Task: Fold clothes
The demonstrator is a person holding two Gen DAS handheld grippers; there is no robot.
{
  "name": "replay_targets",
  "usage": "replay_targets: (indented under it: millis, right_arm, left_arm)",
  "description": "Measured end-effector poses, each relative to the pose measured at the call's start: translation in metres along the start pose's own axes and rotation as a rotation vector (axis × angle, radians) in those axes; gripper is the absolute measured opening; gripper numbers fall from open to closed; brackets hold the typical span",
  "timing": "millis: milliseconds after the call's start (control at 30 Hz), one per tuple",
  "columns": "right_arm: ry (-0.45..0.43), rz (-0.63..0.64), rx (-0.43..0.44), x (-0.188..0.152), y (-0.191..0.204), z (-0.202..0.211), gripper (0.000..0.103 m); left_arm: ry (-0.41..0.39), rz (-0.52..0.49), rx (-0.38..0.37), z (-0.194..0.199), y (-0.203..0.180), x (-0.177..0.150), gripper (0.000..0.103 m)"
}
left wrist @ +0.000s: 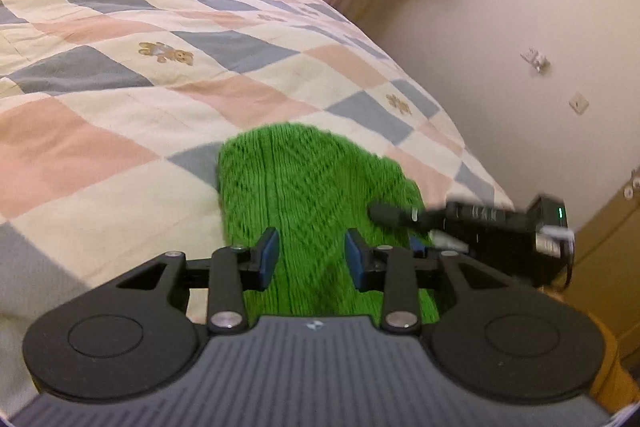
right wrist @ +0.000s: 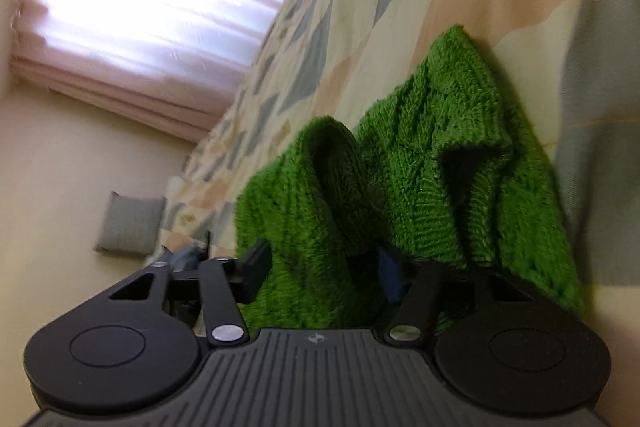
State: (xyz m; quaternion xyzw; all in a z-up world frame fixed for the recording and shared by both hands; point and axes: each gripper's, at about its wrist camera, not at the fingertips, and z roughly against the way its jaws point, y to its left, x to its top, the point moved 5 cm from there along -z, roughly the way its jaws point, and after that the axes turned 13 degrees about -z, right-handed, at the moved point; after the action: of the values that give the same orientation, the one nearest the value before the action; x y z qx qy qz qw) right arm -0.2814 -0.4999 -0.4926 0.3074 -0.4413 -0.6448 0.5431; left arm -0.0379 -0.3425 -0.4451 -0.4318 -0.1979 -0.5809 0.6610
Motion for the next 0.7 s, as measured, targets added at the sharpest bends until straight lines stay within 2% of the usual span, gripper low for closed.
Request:
replay_targets:
  millis: [67,100,133,267,367,433,533,600,667,700]
  right_arm:
    - [-0.013,0.001,0.031,0.000,0.000,0.002,0.020]
    - [-0.020,0.002,0.061,0.001,0.001,0.005,0.018]
    - [-0.041,0.024,0.073,-0.001,0.007,0.012,0.017]
    - [-0.118,0.099,0.120,-0.004,0.032,0.039,0.012]
    - [-0.177,0.147,0.122,-0.002,0.051,0.060,0.012]
    - [-0.226,0.153,0.102,0.002,0.057,0.074,0.012]
    - [-0.280,0.148,0.044,0.020,0.054,0.091,0.012]
    - [-0.243,0.076,-0.012,0.036,0.036,0.082,0.012]
    - [-0.191,-0.035,-0.098,0.045,-0.001,0.070,0.016]
    - [-0.168,-0.064,-0.114,0.043,-0.015,0.065,0.015]
  left_arm:
    - [-0.034,-0.032,-0.001,-0.006,0.001,0.016,0.030]
    - [-0.046,-0.057,-0.002,-0.011,0.000,0.023,0.030]
    - [-0.058,-0.081,-0.003,-0.015,0.000,0.030,0.030]
    - [-0.013,-0.147,-0.016,-0.044,-0.010,0.046,0.029]
    - [0.012,-0.200,-0.023,-0.063,-0.026,0.048,0.029]
    - [0.027,-0.219,-0.042,-0.076,-0.036,0.047,0.029]
    - [0.064,-0.267,-0.010,-0.095,-0.046,0.042,0.029]
    - [0.101,-0.276,0.007,-0.106,-0.045,0.034,0.029]
    - [0.108,-0.285,0.011,-0.108,-0.043,0.027,0.027]
    - [0.106,-0.287,0.009,-0.106,-0.041,0.026,0.027]
